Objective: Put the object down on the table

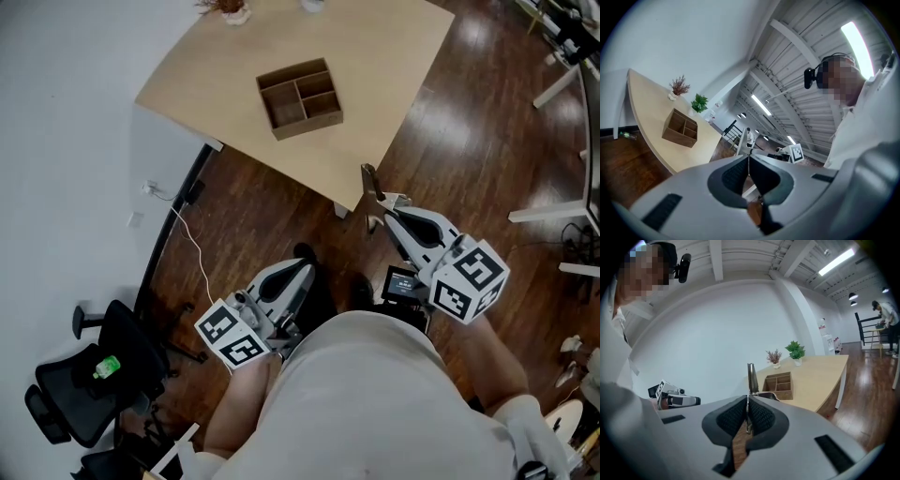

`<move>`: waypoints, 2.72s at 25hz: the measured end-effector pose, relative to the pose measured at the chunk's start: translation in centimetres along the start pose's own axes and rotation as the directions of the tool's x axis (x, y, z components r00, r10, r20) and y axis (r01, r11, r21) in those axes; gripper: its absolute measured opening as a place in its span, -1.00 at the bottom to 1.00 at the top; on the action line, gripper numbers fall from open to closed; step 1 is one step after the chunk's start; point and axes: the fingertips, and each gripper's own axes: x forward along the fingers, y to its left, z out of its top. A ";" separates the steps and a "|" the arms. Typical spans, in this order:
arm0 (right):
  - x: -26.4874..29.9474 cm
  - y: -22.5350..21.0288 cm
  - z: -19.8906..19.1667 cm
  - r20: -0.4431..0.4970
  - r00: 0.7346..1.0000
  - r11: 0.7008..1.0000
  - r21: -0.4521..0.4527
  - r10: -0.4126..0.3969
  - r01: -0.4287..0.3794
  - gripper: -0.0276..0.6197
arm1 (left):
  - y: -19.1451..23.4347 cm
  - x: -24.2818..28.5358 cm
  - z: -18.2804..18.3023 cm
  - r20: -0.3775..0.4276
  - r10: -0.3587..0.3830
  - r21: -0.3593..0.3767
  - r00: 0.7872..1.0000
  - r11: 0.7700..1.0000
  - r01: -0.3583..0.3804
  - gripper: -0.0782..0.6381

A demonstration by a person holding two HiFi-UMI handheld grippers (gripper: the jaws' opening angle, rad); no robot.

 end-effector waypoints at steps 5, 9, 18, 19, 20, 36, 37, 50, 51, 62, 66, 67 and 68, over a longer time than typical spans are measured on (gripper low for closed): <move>4.5 -0.2 2.2 -0.002 0.998 0.998 0.006 -0.060 0.060 -0.89 | 4.5 0.0 3.9 -0.043 -0.059 0.009 0.997 0.998 0.059 -0.78; 7.8 -0.2 4.1 0.011 0.994 0.994 0.009 -0.106 0.106 -0.89 | 8.0 0.0 6.9 -0.074 -0.097 0.022 0.992 0.995 0.099 -0.78; 11.9 0.0 6.8 0.032 0.986 0.986 -0.018 -0.167 0.167 -0.89 | 11.5 0.6 10.4 -0.105 -0.176 0.003 0.979 0.984 0.177 -0.77; 12.1 -0.1 7.0 0.031 0.986 0.986 -0.024 -0.164 0.165 -0.89 | 11.7 0.8 10.6 -0.101 -0.177 0.002 0.979 0.984 0.179 -0.77; 12.3 -0.2 7.2 0.029 0.987 0.987 -0.030 -0.160 0.161 -0.89 | 11.9 1.0 10.8 -0.096 -0.177 -0.001 0.980 0.984 0.177 -0.77; 14.9 -2.7 12.9 0.043 0.999 0.984 -0.176 0.011 -0.003 -0.89 | 12.7 6.4 15.7 0.023 -0.096 0.072 0.995 0.993 0.094 -0.54; 14.9 -2.7 13.3 0.046 0.999 0.982 -0.187 0.019 -0.011 -0.89 | 12.5 6.6 16.1 0.029 -0.097 0.083 0.995 0.992 0.094 -0.54; 16.6 -2.2 20.1 0.105 0.989 0.935 -0.348 0.107 -0.064 -0.89 | 11.3 10.5 24.2 0.067 -0.143 0.299 0.987 0.947 0.117 -0.54; 16.7 -2.1 20.5 0.111 0.988 0.931 -0.359 0.110 -0.064 -0.89 | 11.2 10.6 24.6 0.071 -0.142 0.313 0.987 0.943 0.113 -0.54; 22.3 -3.5 23.6 0.109 0.984 0.895 -0.439 0.138 -0.077 -0.89 | 16.4 13.4 29.9 0.098 -0.087 0.331 0.991 0.942 0.050 -0.54; 23.8 -3.5 22.7 0.090 0.985 0.886 -0.456 0.145 -0.088 -0.89 | 18.3 13.8 29.6 0.091 -0.063 0.297 0.994 0.954 0.034 -0.54; 24.4 -3.7 22.7 0.081 0.986 0.884 -0.459 0.146 -0.093 -0.89 | 19.2 14.0 29.7 0.091 -0.056 0.282 0.994 0.959 0.028 -0.54; 25.3 -4.0 22.7 0.072 0.986 0.882 -0.460 0.147 -0.098 -0.89 | 20.2 14.2 29.9 0.092 -0.048 0.268 0.995 0.963 0.022 -0.54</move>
